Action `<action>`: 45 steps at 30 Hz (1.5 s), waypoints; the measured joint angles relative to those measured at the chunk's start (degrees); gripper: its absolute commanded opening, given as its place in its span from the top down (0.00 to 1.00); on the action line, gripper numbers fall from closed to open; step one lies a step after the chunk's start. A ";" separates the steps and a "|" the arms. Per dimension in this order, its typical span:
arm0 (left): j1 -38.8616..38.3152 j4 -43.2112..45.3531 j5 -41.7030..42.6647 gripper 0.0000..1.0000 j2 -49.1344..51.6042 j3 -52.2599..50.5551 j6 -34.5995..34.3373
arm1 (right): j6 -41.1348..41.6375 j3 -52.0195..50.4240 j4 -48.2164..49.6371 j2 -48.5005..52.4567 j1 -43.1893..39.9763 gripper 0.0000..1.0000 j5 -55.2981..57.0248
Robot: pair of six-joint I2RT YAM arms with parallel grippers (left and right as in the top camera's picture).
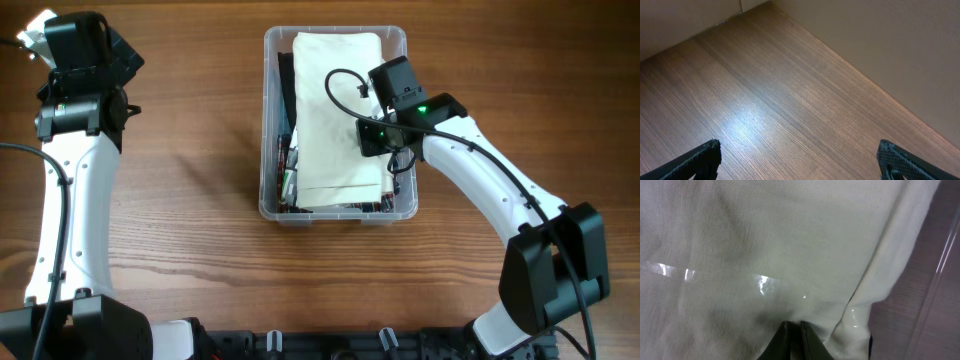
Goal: Pack container
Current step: 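Lay the cream cloth flat over the bin contents and smooth it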
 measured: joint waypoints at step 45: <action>0.00 0.09 -0.02 0.00 0.00 0.00 0.00 | 6.43 3.06 31.91 1.95 1.11 0.85 -0.68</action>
